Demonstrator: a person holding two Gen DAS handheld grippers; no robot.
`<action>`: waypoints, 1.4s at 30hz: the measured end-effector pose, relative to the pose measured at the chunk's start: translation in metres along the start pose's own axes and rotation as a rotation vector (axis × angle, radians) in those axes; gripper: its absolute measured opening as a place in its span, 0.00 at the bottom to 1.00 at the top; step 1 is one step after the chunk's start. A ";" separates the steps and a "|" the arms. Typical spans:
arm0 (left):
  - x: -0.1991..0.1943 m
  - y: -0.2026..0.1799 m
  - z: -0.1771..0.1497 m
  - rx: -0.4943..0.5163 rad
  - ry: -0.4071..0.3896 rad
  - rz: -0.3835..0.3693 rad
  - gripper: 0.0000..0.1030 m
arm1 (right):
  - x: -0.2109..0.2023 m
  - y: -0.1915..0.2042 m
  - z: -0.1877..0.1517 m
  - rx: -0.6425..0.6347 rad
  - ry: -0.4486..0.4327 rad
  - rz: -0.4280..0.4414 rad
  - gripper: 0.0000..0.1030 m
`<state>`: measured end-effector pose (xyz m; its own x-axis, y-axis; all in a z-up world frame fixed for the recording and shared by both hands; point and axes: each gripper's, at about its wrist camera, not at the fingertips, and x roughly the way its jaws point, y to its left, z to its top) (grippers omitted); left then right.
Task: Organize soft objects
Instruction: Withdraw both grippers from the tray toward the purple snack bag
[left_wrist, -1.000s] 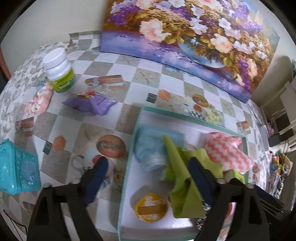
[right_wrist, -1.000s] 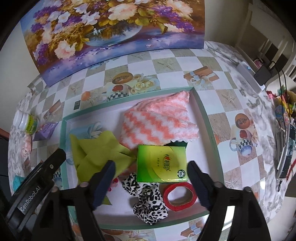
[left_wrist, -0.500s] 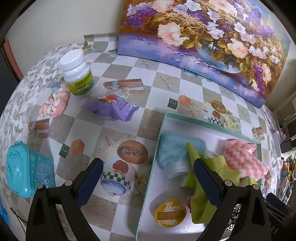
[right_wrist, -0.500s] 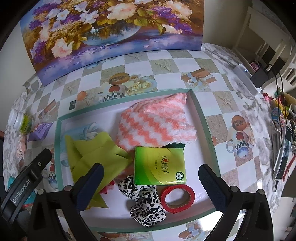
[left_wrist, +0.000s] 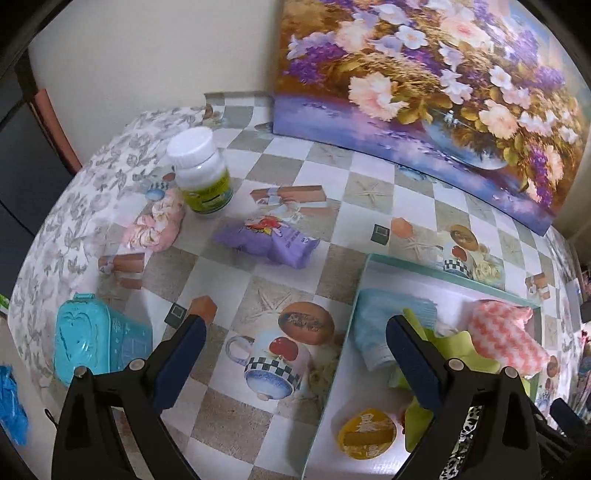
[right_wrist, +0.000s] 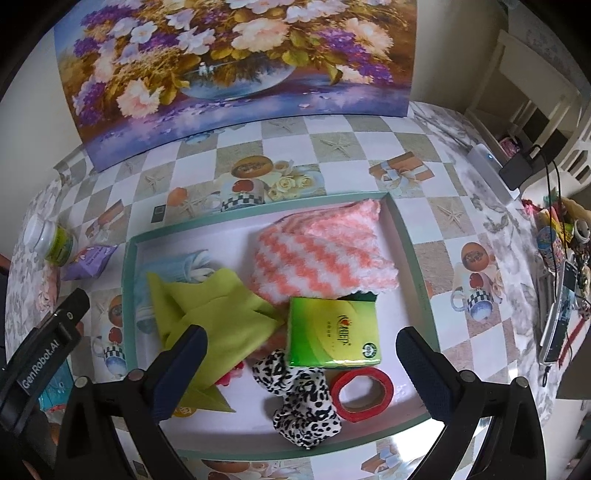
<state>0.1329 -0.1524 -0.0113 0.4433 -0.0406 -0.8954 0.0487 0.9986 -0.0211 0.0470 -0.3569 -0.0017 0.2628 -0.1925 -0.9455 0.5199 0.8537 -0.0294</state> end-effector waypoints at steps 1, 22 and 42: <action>0.000 0.004 0.001 -0.006 0.010 0.009 0.95 | 0.000 0.004 0.000 -0.009 -0.002 0.001 1.00; -0.024 0.085 0.022 -0.067 0.005 0.046 0.95 | -0.006 0.097 -0.016 -0.166 -0.033 0.081 1.00; 0.019 0.182 0.077 0.014 0.149 -0.040 0.95 | 0.015 0.194 0.004 -0.310 -0.064 0.207 1.00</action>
<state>0.2190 0.0255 0.0019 0.3031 -0.0742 -0.9501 0.0768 0.9956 -0.0532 0.1552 -0.1958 -0.0201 0.3917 -0.0225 -0.9198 0.1824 0.9817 0.0537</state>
